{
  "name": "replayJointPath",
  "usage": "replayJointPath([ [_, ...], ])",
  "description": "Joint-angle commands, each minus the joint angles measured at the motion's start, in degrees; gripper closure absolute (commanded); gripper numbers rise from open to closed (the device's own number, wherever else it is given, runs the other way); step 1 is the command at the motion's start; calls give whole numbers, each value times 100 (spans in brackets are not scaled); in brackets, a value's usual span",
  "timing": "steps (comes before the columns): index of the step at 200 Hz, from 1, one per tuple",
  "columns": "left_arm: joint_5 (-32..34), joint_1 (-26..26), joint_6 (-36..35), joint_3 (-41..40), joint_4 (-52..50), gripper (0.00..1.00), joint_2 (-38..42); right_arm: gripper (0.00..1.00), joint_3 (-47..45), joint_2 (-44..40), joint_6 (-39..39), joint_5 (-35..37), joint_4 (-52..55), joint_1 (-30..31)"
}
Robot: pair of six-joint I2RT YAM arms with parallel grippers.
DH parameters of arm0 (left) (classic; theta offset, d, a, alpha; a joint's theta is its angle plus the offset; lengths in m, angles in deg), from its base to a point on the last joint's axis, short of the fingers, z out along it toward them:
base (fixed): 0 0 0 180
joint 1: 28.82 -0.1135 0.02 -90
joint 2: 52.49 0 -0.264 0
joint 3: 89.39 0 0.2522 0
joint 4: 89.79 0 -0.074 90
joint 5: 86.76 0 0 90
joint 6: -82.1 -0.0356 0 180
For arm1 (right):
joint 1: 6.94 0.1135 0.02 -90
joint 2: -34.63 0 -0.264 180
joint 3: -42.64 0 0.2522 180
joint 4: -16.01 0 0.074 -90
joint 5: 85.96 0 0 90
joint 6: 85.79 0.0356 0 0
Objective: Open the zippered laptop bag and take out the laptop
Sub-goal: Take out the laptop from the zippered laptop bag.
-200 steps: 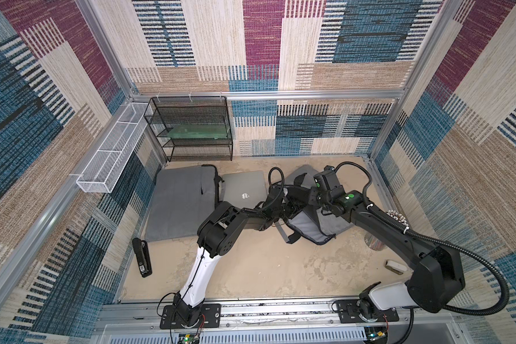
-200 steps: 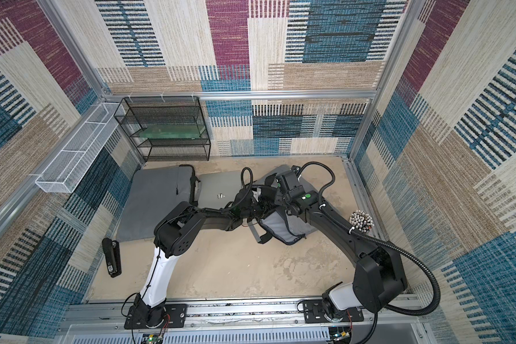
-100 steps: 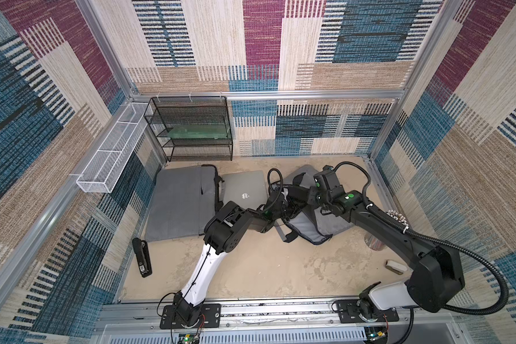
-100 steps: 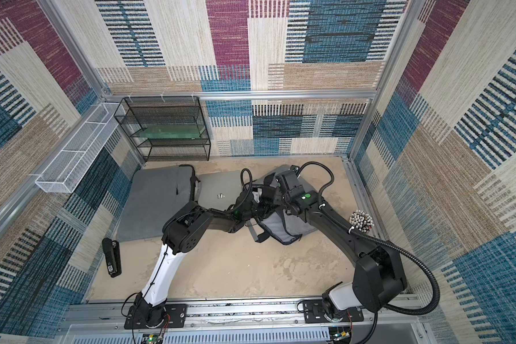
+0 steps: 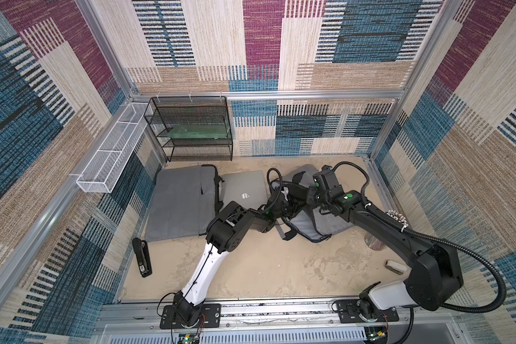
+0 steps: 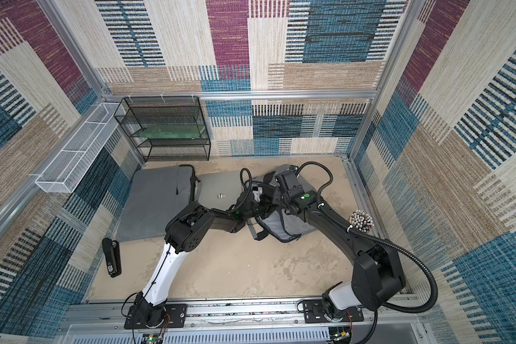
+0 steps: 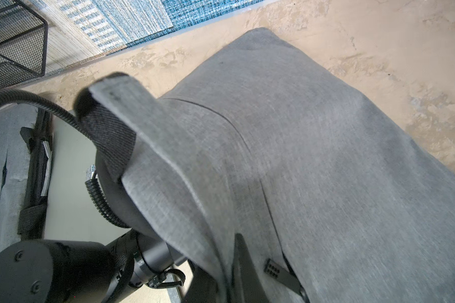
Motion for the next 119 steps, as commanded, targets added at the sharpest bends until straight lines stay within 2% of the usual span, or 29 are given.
replayJointPath([
  [1, -2, 5, 71, 14, 369, 83, 4, 100, -10, 14, -1, -68, -588, 5],
  [41, 37, 7, 39, -132, 497, 90, 172, 100, -58, 44, -2, -47, -623, -8],
  [71, 117, 6, -115, -339, 439, 100, 430, 100, -109, 45, -36, -45, -691, -28],
  [119, 101, -4, -108, -598, 701, 100, 766, 100, -164, 114, -124, -90, -808, -67],
])
